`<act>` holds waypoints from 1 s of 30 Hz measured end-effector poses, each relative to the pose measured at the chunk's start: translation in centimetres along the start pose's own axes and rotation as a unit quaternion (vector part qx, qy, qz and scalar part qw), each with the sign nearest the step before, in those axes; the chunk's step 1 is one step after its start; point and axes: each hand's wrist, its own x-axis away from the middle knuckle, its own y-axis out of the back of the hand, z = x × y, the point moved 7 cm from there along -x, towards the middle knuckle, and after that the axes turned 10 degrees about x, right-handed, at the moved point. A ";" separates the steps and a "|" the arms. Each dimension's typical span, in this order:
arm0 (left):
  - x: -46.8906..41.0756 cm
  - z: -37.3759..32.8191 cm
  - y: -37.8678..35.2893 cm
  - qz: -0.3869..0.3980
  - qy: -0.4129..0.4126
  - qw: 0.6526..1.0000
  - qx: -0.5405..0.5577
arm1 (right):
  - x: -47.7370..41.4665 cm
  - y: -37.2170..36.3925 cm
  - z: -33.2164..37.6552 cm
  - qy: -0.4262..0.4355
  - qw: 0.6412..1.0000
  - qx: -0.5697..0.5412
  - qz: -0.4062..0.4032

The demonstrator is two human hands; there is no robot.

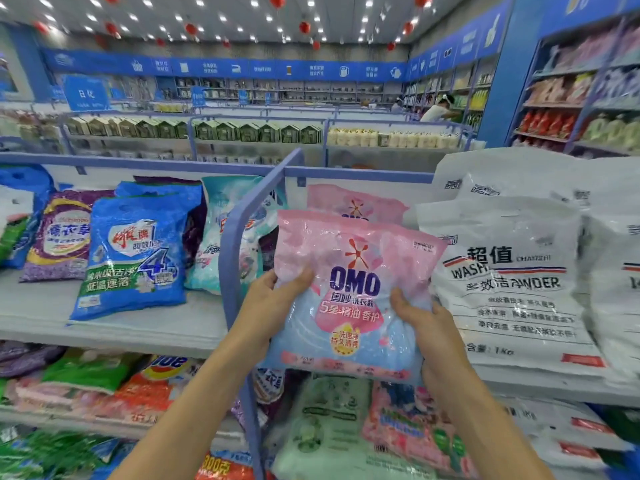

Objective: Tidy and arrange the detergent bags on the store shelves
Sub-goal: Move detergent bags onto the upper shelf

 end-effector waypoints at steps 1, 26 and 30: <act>-1.1 -0.2 -0.1 -0.015 -0.007 1.000 -0.015 | -1.0 -0.1 0.2 0.001 1.000 0.009 -0.007; -18.4 0.5 -3.3 -0.152 -0.139 0.965 -0.164 | -17.4 0.2 -3.1 -0.012 0.984 0.177 -0.006; -15.6 2.6 -2.5 -0.134 -0.061 0.951 -0.273 | -14.0 1.1 -2.5 0.015 0.956 0.294 0.019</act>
